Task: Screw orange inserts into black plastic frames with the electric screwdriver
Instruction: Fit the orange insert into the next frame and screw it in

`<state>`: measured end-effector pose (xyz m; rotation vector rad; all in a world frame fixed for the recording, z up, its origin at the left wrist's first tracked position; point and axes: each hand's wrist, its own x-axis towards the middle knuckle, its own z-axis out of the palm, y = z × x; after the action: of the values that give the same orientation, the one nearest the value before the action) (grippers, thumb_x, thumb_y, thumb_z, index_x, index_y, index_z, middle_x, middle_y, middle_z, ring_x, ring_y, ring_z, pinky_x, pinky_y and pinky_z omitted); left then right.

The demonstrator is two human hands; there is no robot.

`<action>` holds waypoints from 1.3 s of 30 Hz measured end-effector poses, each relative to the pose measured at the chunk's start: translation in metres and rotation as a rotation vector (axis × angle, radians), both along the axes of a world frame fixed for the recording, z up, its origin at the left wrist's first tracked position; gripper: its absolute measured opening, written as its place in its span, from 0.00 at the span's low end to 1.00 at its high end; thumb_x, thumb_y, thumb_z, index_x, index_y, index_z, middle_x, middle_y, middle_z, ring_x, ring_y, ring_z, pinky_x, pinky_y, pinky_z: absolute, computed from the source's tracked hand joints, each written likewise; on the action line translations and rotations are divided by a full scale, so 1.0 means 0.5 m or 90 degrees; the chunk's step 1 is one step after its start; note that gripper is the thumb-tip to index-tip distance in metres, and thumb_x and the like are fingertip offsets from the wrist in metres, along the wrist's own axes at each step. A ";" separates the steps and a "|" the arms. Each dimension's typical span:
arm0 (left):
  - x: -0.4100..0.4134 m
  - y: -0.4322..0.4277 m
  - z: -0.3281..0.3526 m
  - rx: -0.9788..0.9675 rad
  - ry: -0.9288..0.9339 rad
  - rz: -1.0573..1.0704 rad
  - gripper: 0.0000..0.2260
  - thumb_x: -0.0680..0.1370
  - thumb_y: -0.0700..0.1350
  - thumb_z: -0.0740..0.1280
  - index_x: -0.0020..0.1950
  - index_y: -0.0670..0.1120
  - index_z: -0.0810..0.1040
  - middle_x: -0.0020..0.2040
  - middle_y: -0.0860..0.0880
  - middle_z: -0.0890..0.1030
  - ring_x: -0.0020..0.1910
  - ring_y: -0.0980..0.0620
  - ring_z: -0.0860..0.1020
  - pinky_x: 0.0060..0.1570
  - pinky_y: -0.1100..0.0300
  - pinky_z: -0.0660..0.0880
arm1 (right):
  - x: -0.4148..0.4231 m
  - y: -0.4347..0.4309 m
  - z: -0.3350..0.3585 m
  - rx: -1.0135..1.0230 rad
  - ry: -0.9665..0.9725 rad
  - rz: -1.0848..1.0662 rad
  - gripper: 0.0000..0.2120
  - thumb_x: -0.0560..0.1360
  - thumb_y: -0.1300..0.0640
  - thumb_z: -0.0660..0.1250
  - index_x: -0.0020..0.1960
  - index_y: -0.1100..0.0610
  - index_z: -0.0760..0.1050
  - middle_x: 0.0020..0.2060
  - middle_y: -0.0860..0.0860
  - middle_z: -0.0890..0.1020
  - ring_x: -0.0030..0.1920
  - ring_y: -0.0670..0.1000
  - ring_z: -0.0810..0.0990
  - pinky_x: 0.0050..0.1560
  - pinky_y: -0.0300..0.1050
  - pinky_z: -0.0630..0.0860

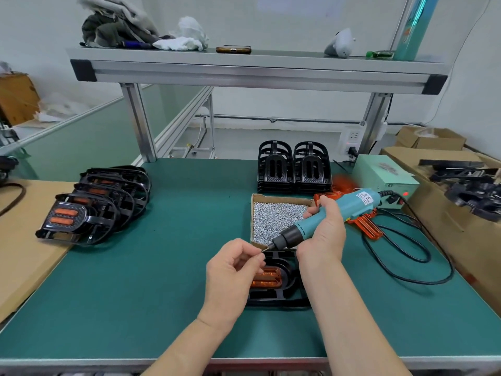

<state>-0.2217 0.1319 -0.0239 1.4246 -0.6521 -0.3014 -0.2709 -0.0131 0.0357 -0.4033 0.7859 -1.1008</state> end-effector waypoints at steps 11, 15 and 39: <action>0.016 0.011 -0.009 0.066 -0.073 -0.032 0.16 0.74 0.39 0.75 0.57 0.54 0.79 0.48 0.55 0.84 0.50 0.54 0.82 0.52 0.64 0.77 | -0.024 0.000 0.009 -0.136 0.011 -0.048 0.08 0.74 0.60 0.73 0.47 0.55 0.73 0.26 0.48 0.76 0.26 0.45 0.74 0.28 0.35 0.74; 0.046 0.036 -0.027 0.155 -0.221 0.042 0.08 0.76 0.38 0.72 0.49 0.51 0.82 0.48 0.57 0.82 0.53 0.55 0.79 0.57 0.57 0.75 | -0.039 -0.013 0.009 -0.233 0.038 -0.088 0.09 0.74 0.62 0.72 0.47 0.56 0.72 0.26 0.48 0.76 0.27 0.46 0.73 0.30 0.38 0.73; 0.053 0.032 -0.075 0.260 -0.542 -0.112 0.13 0.78 0.58 0.64 0.53 0.57 0.86 0.54 0.59 0.77 0.62 0.55 0.69 0.62 0.52 0.65 | -0.017 0.038 -0.018 -0.474 0.138 -0.022 0.08 0.69 0.56 0.74 0.40 0.55 0.75 0.29 0.51 0.75 0.31 0.50 0.72 0.33 0.48 0.72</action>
<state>-0.1952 0.1479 -0.0615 1.8920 -1.4745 0.0645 -0.2795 0.0060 0.0267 -1.1522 0.5446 -1.3785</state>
